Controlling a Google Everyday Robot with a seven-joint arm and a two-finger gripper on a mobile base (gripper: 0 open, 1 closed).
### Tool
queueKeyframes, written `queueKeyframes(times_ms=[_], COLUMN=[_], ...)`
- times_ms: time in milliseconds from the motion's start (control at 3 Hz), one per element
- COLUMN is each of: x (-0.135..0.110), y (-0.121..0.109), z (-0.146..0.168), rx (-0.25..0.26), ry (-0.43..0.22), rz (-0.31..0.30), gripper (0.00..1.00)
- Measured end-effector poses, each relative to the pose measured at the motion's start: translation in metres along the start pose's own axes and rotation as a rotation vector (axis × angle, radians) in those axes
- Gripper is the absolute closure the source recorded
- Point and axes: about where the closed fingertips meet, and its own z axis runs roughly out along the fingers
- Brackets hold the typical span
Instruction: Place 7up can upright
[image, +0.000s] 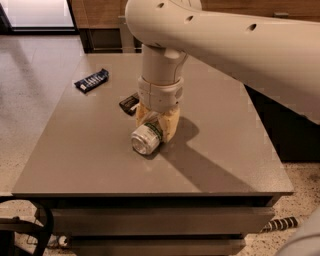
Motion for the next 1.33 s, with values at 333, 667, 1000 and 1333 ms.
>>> queueKeyframes(times_ms=[333, 667, 1000, 1333], x=[-0.006, -0.02, -0.032, -0.043], y=[-0.008, -0.023, -0.035, -0.045], z=[-0.007, -0.023, -0.04, -0.058], rx=[-0.048, -0.13, -0.214, -0.311], ry=[-0.038, -0.11, -0.184, -0.268], rz=[-0.017, -0.019, -0.021, -0.042], gripper=[1.0, 1.0, 1.0, 1.0])
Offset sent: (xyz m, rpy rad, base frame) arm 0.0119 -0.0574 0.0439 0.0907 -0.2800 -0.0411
